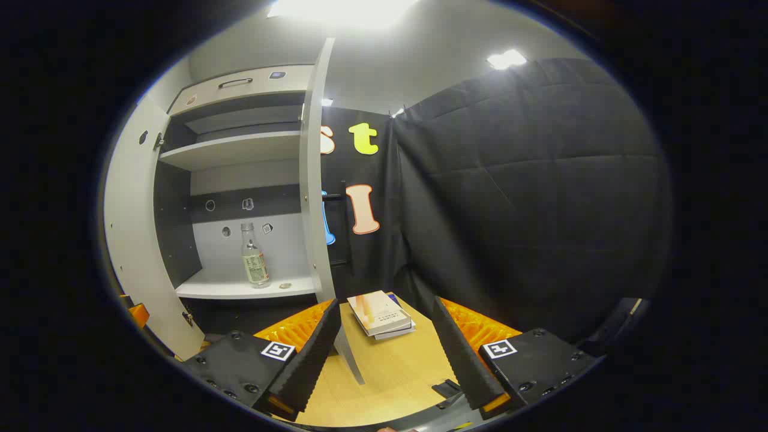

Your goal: Grasp the bottle in the cabinet with the left hand and place it on the coaster, then close the right door with the right hand and the left door with the left hand.

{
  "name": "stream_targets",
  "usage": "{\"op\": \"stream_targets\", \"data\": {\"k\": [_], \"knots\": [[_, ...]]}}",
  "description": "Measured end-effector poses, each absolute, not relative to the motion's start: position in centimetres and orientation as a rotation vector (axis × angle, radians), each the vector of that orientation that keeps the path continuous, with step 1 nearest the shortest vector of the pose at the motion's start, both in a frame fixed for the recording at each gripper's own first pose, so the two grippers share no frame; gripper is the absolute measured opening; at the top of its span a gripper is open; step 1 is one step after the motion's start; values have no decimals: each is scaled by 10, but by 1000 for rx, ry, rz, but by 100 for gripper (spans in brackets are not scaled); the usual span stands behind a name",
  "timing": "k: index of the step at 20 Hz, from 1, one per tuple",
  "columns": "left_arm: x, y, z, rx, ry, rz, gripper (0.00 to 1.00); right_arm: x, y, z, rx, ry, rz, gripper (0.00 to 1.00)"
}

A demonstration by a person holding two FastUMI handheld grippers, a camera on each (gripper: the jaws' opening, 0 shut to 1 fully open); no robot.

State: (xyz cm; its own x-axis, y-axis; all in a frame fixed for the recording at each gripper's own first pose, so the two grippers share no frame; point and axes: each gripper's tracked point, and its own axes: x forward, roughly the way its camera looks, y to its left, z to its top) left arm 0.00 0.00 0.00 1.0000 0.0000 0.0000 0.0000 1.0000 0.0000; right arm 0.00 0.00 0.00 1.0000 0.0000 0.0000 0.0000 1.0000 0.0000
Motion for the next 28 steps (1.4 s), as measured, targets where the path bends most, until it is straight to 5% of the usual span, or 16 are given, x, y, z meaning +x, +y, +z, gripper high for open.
{"op": "stream_targets", "data": {"k": [1,15,28], "knots": [[-1,1,0,-6,0,-2,94,1,0,3,-9,-2,-2,98],[29,-32,25,-59,-7,-17,94,61,-1,-12,61,5,94,98],[168,-106,85,-98,-3,-155,94,117,-48,-5,123,-12,37,98]]}}
